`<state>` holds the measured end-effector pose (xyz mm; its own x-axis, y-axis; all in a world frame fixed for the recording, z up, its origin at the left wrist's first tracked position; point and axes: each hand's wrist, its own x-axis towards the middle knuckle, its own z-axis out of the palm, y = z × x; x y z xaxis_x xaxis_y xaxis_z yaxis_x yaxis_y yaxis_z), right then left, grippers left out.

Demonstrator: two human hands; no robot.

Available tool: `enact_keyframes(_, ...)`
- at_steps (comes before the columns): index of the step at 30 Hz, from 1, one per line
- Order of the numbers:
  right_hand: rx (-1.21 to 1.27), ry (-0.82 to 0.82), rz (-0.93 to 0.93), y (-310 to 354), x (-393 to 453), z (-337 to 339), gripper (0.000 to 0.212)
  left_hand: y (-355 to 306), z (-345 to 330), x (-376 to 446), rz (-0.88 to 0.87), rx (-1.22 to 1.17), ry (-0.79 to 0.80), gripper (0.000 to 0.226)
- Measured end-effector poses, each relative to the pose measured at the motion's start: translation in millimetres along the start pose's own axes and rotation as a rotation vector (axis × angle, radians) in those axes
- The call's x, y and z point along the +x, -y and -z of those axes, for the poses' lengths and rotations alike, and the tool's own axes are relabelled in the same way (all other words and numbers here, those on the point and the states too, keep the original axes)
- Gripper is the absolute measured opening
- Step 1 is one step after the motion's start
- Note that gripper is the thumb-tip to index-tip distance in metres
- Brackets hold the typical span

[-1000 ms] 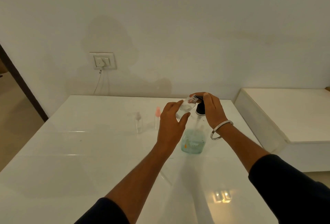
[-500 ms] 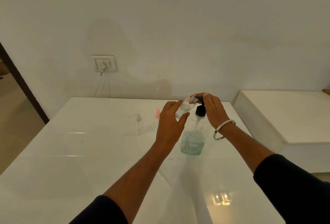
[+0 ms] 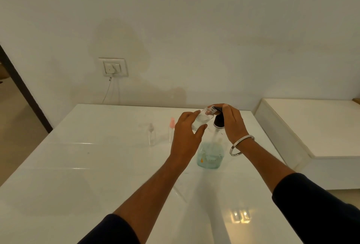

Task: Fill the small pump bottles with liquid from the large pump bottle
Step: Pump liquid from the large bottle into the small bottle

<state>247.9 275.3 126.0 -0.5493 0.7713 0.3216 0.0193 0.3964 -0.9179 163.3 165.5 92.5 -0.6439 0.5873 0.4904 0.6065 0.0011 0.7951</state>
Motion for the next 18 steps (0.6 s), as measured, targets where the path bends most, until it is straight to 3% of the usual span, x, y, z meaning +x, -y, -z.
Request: enact_keyframes(18, -0.020, -0.001, -0.006, -2.7, 5.2, -0.5, 0.035, -0.8, -1.2, -0.4, 0.019, -0.015, 0.008, 0.043)
